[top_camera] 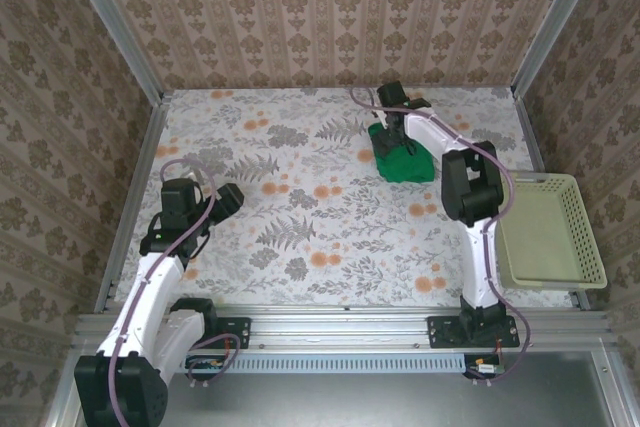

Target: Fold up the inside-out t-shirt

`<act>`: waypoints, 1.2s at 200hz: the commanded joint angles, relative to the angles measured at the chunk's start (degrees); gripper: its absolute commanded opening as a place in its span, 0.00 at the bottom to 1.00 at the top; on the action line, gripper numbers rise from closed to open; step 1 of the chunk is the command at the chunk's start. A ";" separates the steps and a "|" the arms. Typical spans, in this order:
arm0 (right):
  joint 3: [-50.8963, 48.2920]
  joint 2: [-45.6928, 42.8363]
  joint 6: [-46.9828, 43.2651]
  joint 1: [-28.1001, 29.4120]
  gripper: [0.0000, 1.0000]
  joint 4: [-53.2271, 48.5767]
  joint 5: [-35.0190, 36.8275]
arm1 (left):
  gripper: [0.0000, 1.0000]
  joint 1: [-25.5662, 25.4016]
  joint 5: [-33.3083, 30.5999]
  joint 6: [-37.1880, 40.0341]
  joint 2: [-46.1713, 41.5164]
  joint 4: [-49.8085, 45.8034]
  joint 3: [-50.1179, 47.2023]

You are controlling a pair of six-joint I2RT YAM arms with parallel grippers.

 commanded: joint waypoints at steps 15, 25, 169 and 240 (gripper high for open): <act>19.09 10.16 13.24 -5.00 0.79 -14.28 6.83 | 0.89 0.56 0.35 1.32 -0.44 -1.72 -0.13; 24.56 13.00 16.91 -6.59 0.77 -18.18 7.61 | 0.89 0.54 0.31 1.29 -0.65 -1.84 -0.11; 13.48 -5.85 16.04 -8.90 0.85 -13.29 -1.64 | 0.91 0.86 0.30 1.64 0.69 -0.56 0.01; -0.41 -4.18 19.86 -6.15 0.85 -11.74 -0.53 | 1.00 0.88 -1.23 2.61 3.45 0.71 2.10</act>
